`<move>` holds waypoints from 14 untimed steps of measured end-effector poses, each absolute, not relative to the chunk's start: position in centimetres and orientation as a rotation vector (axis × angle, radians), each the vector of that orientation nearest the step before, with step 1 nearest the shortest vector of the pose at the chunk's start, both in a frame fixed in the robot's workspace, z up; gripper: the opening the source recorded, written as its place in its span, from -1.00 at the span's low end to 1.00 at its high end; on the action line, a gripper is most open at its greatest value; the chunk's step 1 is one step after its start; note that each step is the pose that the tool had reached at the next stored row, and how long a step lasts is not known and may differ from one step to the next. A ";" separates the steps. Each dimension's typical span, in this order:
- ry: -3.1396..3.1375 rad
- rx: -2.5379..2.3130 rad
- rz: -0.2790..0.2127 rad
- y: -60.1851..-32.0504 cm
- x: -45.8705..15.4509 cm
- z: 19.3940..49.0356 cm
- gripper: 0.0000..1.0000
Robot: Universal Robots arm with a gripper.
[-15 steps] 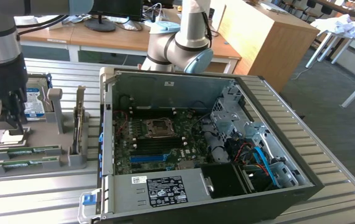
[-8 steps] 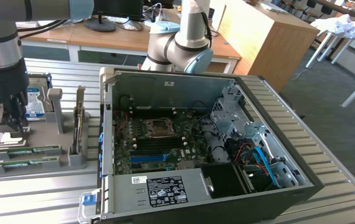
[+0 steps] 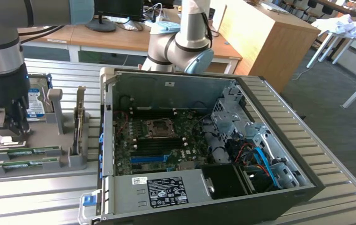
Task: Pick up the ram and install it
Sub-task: 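Pick up the ram and move it above insertion slot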
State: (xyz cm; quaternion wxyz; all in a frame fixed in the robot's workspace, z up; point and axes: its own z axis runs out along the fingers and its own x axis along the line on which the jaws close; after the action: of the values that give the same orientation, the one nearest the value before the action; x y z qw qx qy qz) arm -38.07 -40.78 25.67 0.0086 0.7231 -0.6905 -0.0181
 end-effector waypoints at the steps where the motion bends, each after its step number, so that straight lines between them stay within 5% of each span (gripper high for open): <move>1: -2.157 2.259 -0.056 -40.8 -38.1 25.6 -0.25; 14: -2.158 2.259 -0.056 -41.5 -38.1 25.6 -0.25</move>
State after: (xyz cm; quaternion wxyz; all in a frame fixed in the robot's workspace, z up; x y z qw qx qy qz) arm -38.08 -41.53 25.63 0.0086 0.7230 -0.6905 -0.0180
